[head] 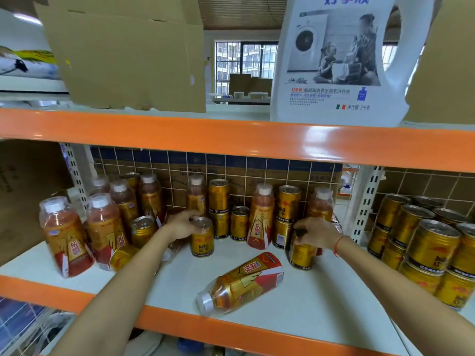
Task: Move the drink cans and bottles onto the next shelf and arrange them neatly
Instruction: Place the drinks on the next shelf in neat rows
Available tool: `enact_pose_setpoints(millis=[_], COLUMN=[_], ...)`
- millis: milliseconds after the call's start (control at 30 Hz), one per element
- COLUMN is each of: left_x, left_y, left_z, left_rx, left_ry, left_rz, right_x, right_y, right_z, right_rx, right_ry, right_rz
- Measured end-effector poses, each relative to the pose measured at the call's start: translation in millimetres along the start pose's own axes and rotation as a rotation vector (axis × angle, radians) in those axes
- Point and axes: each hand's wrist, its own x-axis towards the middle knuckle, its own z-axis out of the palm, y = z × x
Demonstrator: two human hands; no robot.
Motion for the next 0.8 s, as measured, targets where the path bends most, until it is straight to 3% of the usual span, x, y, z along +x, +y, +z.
enact_pose_setpoints(millis=[100, 200, 300, 500, 667, 800], left_x=[0, -1, 0, 5, 4, 1], left_y=[8, 22, 32, 24, 25, 28], left_z=[-9, -10, 2, 16, 10, 13], left_rx=[0.064, 0.099, 0.279, 0.36, 0.356, 0.386], left_ry=[-0.201, -0.265, -0.306, -0.138, -0.13, -0.108], left_rz=[0.075, 0.107, 0.136, 0.179, 0.17, 0.145], right_x=[-2, 0, -7, 18, -7, 1], right_y=[-1, -1, -7, 46, -3, 6], right_z=[-5, -8, -14, 17, -14, -3], right_rx=[0.024, 0.054, 0.049, -0.002, 0.003, 0.006], right_ry=[-0.026, -0.066, -0.098, -0.063, -0.076, -0.071], right_rz=[-0.012, 0.005, 0.018, 0.048, 0.045, 0.107])
